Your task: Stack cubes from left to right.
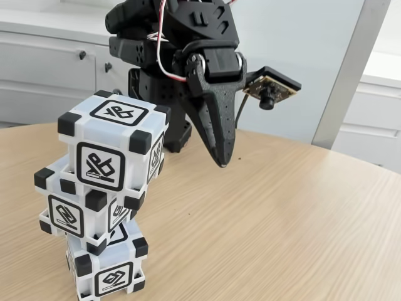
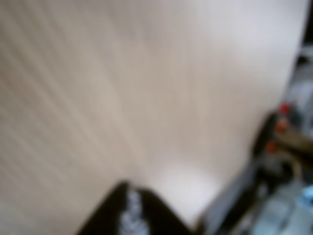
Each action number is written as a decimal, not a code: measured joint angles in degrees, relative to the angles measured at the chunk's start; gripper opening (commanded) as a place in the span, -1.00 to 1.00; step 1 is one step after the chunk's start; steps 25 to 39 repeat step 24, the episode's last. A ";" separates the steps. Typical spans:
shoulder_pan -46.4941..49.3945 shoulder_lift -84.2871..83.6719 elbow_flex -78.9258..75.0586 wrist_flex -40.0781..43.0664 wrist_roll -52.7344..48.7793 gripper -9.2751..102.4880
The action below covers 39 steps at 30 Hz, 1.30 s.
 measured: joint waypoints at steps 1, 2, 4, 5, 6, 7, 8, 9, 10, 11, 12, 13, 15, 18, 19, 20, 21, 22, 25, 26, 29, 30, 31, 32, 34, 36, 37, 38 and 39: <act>0.00 -0.09 0.09 0.00 0.00 -0.83; 0.00 -0.09 0.09 0.00 0.00 -0.83; 0.00 -0.09 0.09 0.00 0.00 -0.83; 0.00 -0.09 0.09 0.00 0.18 -0.83; 0.00 -0.09 0.09 0.00 0.44 -0.83; 0.00 -0.09 0.09 0.00 0.62 -0.83; 0.00 -0.09 0.09 0.00 0.70 -0.83; 0.00 -0.09 0.09 0.00 0.70 -0.83; 0.00 -0.09 0.09 0.00 0.70 -0.83; 0.00 -0.09 0.09 0.00 0.70 -0.83; 0.00 -0.09 0.09 0.00 0.70 -0.83; 0.00 -0.09 0.09 0.00 0.70 -0.83; 0.00 -0.09 0.09 0.00 0.62 -0.83; 0.00 -0.09 0.09 0.00 0.62 -0.83; 0.00 -0.09 0.09 0.00 0.53 -0.83; 0.00 -0.09 0.09 0.00 0.44 -0.83; 0.00 -0.09 0.09 0.00 0.26 -0.83; 0.00 -0.09 0.09 0.00 0.26 -0.83; 0.00 -0.09 0.09 0.00 0.26 -0.83; 0.00 -0.09 0.09 0.00 0.26 -0.83; 0.00 -0.09 0.09 0.00 0.26 -0.83; 0.00 -0.09 0.09 0.00 0.26 -0.83; 0.00 -0.09 0.09 0.00 0.26 -0.83; 0.00 -0.09 0.09 0.00 0.26 -0.83; 0.00 -0.09 0.09 0.00 0.26 -0.83; 0.00 -0.09 0.09 0.00 0.26 -0.83; 0.00 -0.09 0.09 0.00 0.26 -0.83; 0.00 -0.09 0.09 0.00 0.26 -0.83; 0.00 -0.09 0.09 0.00 0.26 -0.83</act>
